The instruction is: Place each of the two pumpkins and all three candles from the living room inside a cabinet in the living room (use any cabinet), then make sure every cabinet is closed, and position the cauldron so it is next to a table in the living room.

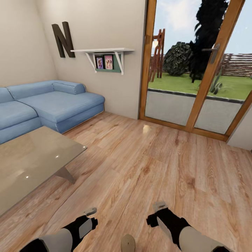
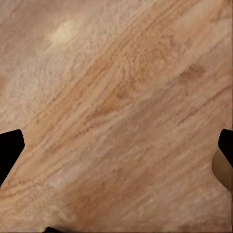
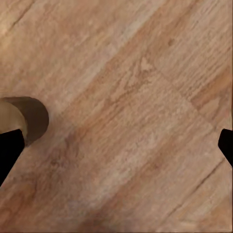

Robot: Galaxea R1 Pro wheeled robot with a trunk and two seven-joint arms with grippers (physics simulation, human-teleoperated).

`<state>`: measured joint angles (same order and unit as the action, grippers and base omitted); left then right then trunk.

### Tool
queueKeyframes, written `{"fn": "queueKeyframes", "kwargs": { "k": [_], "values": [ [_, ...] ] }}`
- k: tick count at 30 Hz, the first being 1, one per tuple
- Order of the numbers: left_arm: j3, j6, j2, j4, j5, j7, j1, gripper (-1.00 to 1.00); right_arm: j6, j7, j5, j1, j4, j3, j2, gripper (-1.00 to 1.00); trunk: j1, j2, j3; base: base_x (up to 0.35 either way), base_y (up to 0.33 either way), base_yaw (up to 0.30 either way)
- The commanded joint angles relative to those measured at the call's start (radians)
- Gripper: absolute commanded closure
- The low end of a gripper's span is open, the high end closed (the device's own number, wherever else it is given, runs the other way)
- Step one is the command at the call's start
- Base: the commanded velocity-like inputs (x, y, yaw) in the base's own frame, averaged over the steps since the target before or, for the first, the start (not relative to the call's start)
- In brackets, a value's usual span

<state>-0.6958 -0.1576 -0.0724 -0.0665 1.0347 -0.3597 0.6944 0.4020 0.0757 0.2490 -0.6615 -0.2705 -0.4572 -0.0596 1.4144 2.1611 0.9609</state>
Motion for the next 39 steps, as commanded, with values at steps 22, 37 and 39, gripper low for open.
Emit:
{"fn": "queueKeyframes", "kwargs": {
  "k": [22, 37, 39],
  "values": [
    [0.769, -0.77, 0.226, -1.187, 0.457, 0.072, 0.067, -1.0, 0.194, 0.234, -0.003, -0.103, 0.004, -0.006, -0.102, -1.0, 0.0, 0.0, 0.001, 0.0, 0.0, 0.098],
    [0.763, -0.772, 0.226, -1.193, 0.487, 0.076, 0.062, -1.0, 0.191, 0.145, -0.005, -0.104, 0.0, -0.002, -0.089, -1.0, 0.035, 0.063, 0.031, 0.0, 0.0, 0.102],
    [0.763, -0.772, 0.226, -1.192, 0.487, 0.076, 0.062, -1.0, 0.19, 0.145, -0.006, -0.104, -0.001, -0.002, -0.089, -1.0, 0.042, 0.077, 0.037, 0.0, 0.0, 0.0]
  ]
}}
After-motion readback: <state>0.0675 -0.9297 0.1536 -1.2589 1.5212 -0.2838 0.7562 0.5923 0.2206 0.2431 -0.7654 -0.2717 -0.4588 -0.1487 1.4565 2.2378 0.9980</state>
